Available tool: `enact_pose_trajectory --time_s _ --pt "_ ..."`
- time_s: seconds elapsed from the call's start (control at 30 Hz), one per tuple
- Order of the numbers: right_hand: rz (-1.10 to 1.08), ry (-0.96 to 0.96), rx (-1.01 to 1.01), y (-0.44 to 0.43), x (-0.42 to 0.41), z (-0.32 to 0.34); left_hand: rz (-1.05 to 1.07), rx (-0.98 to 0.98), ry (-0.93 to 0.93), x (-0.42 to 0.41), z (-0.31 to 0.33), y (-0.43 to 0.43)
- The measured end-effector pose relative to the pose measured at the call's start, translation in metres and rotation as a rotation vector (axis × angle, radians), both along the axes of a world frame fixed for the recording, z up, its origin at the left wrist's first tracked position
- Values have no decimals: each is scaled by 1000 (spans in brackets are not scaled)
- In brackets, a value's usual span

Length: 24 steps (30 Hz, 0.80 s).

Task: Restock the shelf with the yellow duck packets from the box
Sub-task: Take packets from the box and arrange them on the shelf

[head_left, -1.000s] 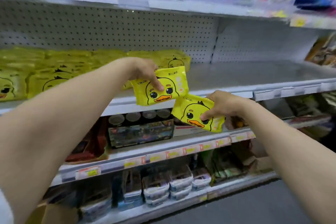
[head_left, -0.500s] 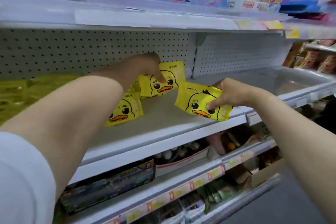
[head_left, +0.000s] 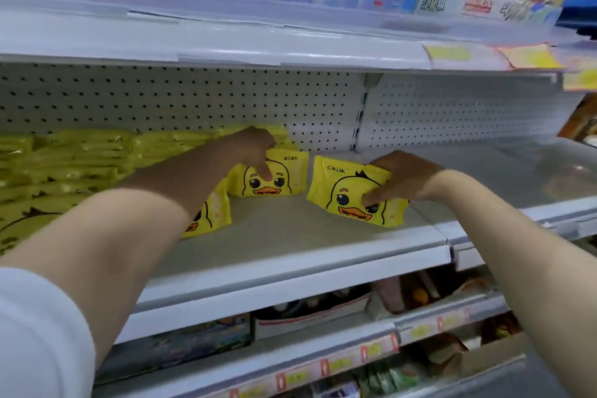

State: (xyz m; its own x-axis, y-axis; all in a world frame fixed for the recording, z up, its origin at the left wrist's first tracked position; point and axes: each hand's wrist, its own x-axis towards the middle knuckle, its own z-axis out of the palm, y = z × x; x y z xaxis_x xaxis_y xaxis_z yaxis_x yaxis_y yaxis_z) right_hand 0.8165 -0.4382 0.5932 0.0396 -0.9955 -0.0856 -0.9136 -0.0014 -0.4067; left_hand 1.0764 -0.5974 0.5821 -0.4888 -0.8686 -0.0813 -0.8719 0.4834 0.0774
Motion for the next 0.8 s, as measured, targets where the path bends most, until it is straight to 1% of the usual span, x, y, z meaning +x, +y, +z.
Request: enact_pose_trajectory --time_s 0.13,0.23,0.37,0.43,0.47,0.5,0.57,0.6,0.63,0.67,0.7,0.73,0.8 --pt "36 -42 20 -15 -11 -12 -25 -44 -70 0 -4 -7" --pt "60 -78 42 -23 -15 -20 -8 -134 -121 1 -7 -4" --pt "102 -120 52 -31 -12 -23 19 -279 -123 7 -13 -3" --pt "115 -148 54 -35 -10 -21 35 -314 -102 10 -16 -1" --pt "122 -158 55 -36 -8 -19 46 -323 -72 11 -16 0" --pt "135 -160 53 -38 -6 -18 48 -326 0 11 -15 3" --pt "162 -147 44 -42 -1 -15 -9 -314 268 6 -5 15" --pt "171 -146 41 -45 3 -14 -78 -281 405 0 2 23" --pt "175 -152 41 -48 7 -14 -156 -212 492 -7 10 32" --pt "178 -162 42 -51 12 -14 -221 -117 513 -15 16 44" --pt "181 -164 38 -54 18 -15 -257 -32 465 -23 19 54" --pt "185 -156 24 -56 24 -16 -267 17 377 -29 19 62" --pt "197 -153 -22 -60 35 -18 -254 9 199 -36 10 69"
